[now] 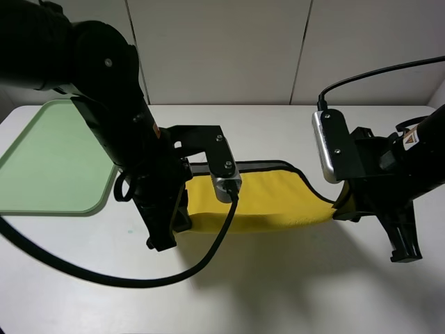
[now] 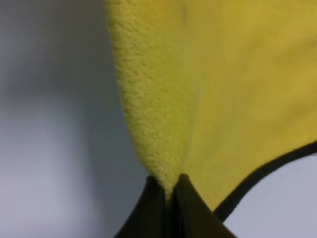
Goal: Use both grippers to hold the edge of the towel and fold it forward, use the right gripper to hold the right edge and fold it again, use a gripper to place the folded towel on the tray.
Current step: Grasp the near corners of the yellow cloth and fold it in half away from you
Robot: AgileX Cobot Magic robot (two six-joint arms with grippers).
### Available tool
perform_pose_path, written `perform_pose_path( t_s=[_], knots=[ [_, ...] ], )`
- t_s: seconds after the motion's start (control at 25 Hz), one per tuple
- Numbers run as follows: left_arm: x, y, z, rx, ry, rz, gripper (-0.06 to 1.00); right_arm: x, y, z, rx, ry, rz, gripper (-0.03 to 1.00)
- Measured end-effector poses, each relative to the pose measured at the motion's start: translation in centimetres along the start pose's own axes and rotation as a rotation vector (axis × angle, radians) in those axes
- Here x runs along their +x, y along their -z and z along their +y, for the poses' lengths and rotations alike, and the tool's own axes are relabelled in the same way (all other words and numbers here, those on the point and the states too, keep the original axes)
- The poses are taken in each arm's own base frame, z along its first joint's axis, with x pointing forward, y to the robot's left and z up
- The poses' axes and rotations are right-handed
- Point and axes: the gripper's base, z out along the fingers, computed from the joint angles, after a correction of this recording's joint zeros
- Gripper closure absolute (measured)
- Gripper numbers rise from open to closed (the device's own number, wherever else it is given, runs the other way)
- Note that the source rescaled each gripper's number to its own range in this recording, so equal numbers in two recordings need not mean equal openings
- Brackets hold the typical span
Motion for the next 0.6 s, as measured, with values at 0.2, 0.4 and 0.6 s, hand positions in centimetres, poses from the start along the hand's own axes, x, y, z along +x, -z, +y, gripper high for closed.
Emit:
perform_pose_path(
  t_s=[0.2,0.4,0.6],
  knots=[
    [0.0,1.6,-0.4,-0.023,-0.006,-0.037,0.94,0.0,1.5,0.6,0.015,-0.014,-0.014,0.97],
    [0.2,2.2,-0.8,0.003,0.009,-0.017,0.94,0.0,2.7,1.2,0.029,-0.055,-0.028,0.97],
    [0.4,2.3,-1.0,0.030,0.013,0.011,0.94,0.1,3.6,1.8,0.030,-0.090,-0.036,0.97]
  ],
)
